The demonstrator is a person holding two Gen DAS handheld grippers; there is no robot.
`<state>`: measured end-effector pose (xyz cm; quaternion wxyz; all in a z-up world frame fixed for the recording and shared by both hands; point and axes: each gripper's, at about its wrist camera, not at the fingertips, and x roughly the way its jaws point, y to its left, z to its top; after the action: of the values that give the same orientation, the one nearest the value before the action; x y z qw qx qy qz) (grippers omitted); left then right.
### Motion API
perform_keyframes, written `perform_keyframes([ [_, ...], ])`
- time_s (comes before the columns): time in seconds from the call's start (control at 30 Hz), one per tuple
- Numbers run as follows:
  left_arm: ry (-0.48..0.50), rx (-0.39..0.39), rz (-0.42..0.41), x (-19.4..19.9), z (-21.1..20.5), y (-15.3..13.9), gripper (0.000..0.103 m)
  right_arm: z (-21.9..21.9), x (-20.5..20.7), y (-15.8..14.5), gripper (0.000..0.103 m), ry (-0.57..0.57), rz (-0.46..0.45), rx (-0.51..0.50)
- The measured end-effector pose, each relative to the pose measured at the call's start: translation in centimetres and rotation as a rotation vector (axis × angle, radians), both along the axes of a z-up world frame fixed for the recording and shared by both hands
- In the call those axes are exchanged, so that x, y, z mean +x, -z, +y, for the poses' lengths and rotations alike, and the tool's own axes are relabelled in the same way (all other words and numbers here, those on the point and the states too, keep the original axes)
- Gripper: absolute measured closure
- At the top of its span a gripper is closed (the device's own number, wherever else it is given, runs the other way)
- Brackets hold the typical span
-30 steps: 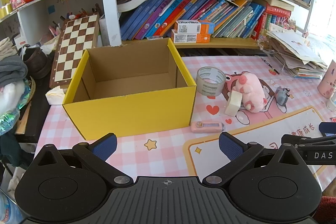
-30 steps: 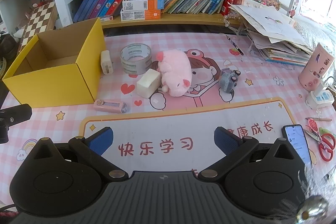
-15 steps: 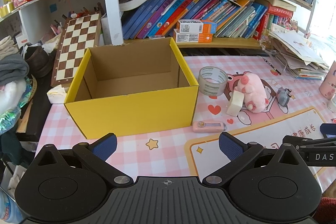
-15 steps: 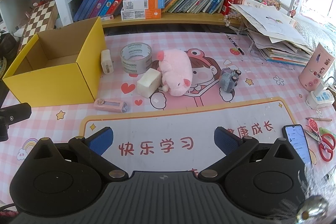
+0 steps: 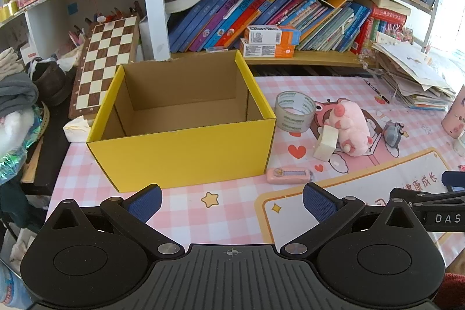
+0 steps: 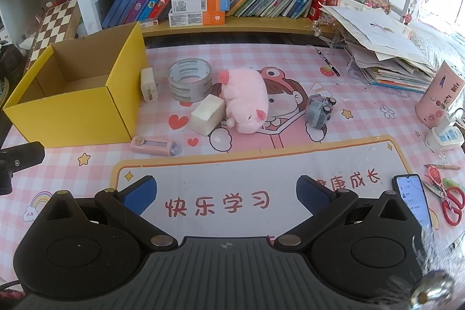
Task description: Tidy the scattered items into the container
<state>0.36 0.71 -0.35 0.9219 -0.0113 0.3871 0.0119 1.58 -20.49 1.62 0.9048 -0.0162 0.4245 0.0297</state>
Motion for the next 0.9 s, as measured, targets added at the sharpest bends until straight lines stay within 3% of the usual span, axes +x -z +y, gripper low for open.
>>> perform_keyframes([
  [0.9,0.010,-0.003,-0.004,0.31,0.35,-0.03,0.000,0.54,0.36,0.11,0.000,0.002,0.002,-0.014],
])
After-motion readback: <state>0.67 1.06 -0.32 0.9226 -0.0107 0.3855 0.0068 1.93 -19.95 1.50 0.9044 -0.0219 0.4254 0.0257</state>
